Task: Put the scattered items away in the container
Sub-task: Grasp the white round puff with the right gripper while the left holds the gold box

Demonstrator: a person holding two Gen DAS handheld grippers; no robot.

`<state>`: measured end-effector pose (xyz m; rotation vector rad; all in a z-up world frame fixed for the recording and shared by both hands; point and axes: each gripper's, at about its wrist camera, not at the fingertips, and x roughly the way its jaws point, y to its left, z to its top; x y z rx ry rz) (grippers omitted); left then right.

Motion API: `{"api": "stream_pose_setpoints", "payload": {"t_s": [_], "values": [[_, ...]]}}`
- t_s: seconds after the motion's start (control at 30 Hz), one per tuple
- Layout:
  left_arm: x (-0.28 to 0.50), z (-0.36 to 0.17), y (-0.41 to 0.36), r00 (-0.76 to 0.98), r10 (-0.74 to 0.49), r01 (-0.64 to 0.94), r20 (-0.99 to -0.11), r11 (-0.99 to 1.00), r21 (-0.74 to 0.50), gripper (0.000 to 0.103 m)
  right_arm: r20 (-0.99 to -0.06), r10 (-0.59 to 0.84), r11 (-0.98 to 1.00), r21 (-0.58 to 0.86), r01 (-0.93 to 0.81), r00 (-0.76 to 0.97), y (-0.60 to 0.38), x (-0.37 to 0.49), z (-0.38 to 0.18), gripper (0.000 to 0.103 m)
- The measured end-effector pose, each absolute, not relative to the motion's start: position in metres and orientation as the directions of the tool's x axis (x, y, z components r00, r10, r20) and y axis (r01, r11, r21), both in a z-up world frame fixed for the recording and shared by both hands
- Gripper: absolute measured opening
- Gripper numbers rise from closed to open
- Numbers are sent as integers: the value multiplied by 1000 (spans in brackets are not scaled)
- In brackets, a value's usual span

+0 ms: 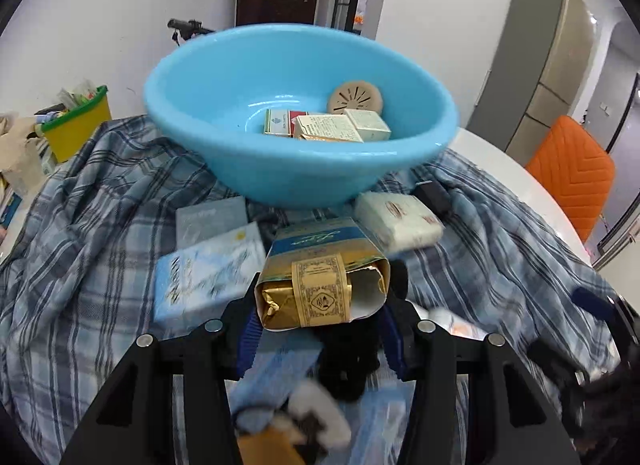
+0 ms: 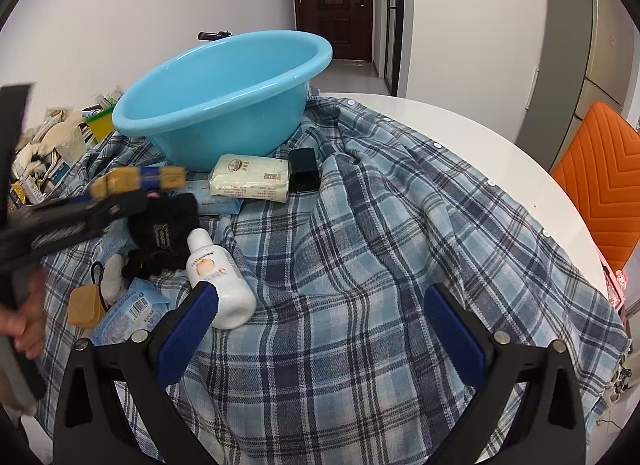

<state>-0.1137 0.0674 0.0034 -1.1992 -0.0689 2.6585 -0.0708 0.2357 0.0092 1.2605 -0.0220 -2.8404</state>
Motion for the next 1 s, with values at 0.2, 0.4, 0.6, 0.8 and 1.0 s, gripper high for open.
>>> {"api": "stream_pose_setpoints", "payload": {"t_s": [0.2,0.4,0.6,0.8,1.0], "values": [[-86,28,43,-705,205,-186,-679,-977,-101,53,-741,-47,-999,18,50,-669,224,-68,10,103],[-69,33,12,-705,187,-166,-684,-981,-98,54,-728,-82,-995,25,92,-681,207,-64,18,103],[-58,28,-14,-714,146,-139,-685,-988,-66,54,-730,-114,-990,23,142,-674,185,-62,21,103],[-56,26,-45,-724,103,-77,-682,-995,-68,54,-734,-119,-984,-2,177,-668,170,-59,22,103],[-53,24,-51,-725,103,-82,-681,-995,-63,54,-752,-120,-986,12,168,-648,168,-60,16,103]]}}
